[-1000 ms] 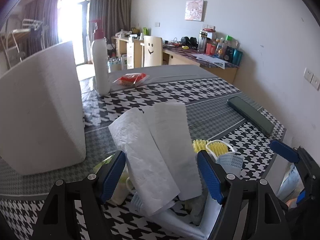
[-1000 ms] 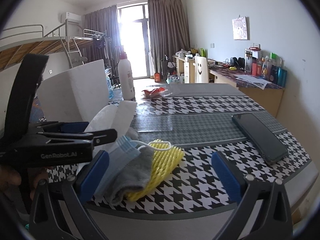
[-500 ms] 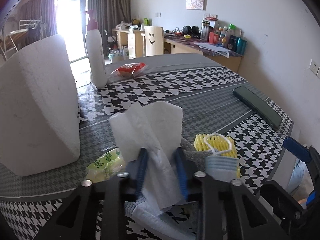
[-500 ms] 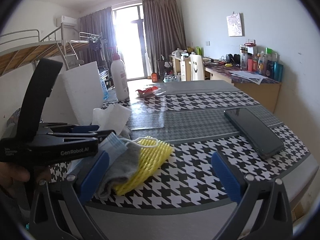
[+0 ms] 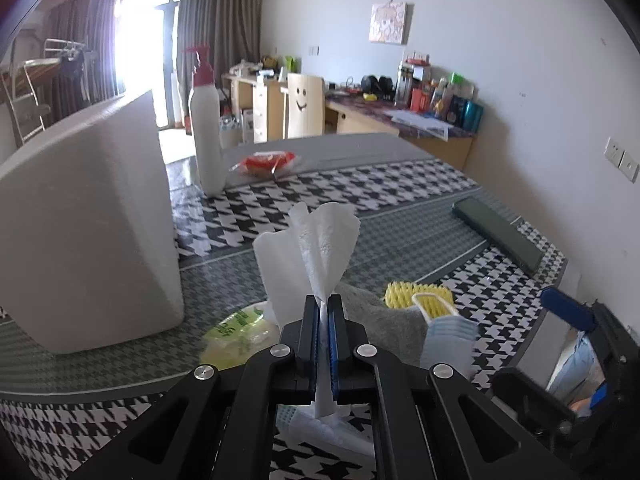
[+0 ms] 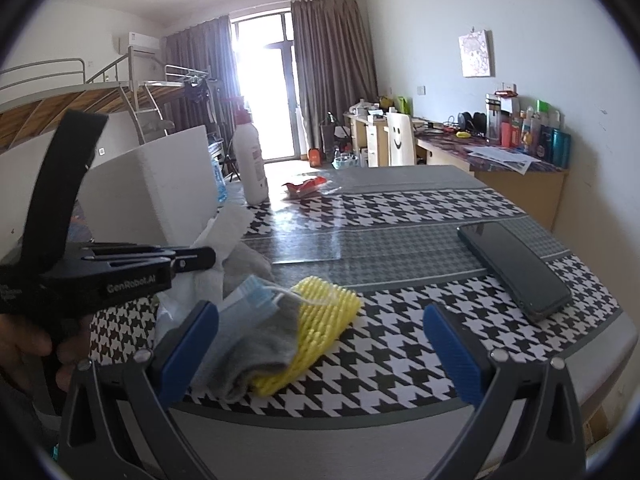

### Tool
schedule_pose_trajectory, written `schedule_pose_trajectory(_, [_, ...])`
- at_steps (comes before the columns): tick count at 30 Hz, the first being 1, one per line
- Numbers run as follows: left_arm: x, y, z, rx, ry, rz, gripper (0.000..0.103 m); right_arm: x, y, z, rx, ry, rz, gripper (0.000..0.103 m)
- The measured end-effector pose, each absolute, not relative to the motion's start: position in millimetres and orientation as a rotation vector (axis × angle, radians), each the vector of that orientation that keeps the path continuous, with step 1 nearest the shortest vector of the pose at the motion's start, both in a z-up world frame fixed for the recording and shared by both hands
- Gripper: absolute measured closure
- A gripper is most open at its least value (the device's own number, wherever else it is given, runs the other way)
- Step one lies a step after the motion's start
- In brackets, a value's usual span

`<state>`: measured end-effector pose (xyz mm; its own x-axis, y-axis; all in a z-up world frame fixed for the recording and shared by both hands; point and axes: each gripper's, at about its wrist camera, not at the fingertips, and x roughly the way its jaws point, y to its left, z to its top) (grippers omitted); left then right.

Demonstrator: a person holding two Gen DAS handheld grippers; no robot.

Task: Organize soft objects
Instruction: 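Close the left tool on the white tissue and lift it, then grasp the blue face mask with the right tool while the left tool holds the tissue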

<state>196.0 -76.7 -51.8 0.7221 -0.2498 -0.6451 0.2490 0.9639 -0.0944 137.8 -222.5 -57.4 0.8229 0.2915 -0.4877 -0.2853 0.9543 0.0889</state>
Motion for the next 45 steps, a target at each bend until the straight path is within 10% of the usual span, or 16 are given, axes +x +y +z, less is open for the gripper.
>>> schedule_pose_trajectory(18, [161, -49, -28, -0.029, 0.606, -0.261, 0.099, 135, -191, -60, 0.003, 0.554, 0.393, 0.006])
schedule_pose_trajectory(39, [136, -19, -30, -0.044, 0.570, -0.232, 0.099, 137, -164, -80, 0.033, 0.734, 0.486, 0.056])
schedule_pose_trajectory(45, [132, -14, -31, -0.050, 0.564, -0.226, 0.099, 137, -158, -83, 0.030, 0.763, 0.489, 0.083])
